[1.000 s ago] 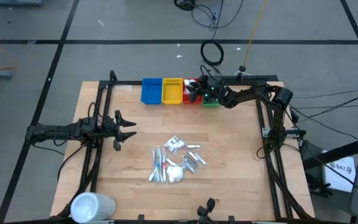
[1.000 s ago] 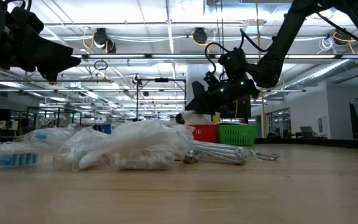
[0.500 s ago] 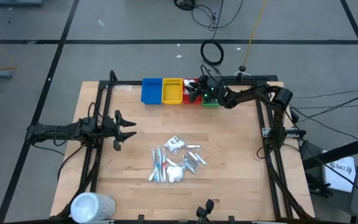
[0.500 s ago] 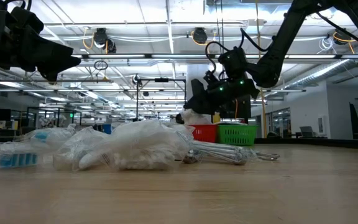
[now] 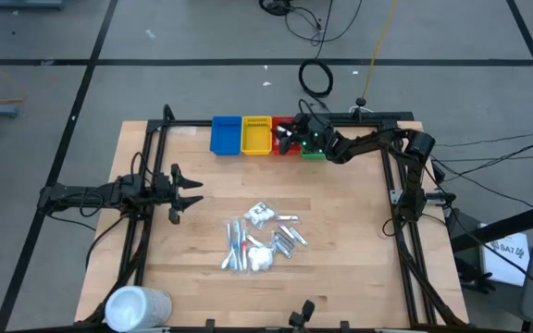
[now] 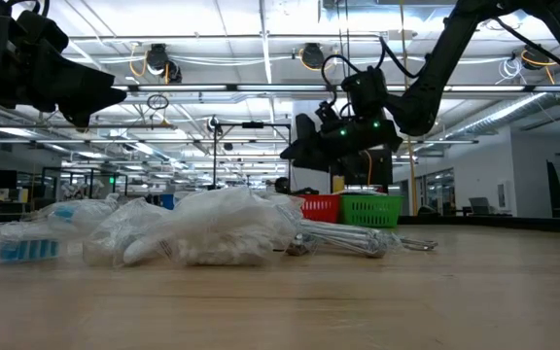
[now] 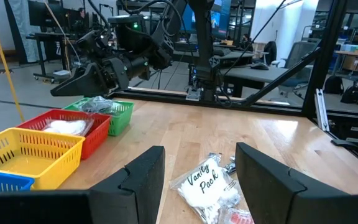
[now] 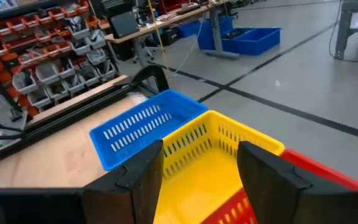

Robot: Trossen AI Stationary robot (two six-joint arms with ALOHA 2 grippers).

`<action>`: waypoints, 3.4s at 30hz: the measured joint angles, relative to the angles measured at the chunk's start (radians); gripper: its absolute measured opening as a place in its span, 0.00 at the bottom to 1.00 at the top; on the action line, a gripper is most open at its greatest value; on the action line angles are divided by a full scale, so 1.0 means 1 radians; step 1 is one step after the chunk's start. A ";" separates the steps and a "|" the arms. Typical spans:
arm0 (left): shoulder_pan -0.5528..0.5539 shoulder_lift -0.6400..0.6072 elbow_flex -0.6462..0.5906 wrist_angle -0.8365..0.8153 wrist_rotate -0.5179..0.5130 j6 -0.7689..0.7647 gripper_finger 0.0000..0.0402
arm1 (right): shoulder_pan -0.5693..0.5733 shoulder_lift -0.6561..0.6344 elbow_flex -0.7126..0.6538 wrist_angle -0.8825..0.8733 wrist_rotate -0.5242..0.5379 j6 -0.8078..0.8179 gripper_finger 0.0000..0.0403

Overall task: Pick & Place Travel size toiletries
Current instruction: Put the cotton pack into the red bin

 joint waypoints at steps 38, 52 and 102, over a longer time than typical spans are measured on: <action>0.000 0.000 0.000 0.000 -0.001 0.000 0.48 | 0.590 -1.504 -0.629 -0.689 0.130 -0.202 0.01; 0.000 0.000 0.000 0.000 -0.001 0.000 0.48 | 0.621 -1.827 -0.832 -0.687 0.130 -0.207 0.00; 0.000 0.000 0.000 0.085 -0.002 -0.002 0.48 | 0.621 -1.845 -0.900 -0.830 0.130 -0.192 0.01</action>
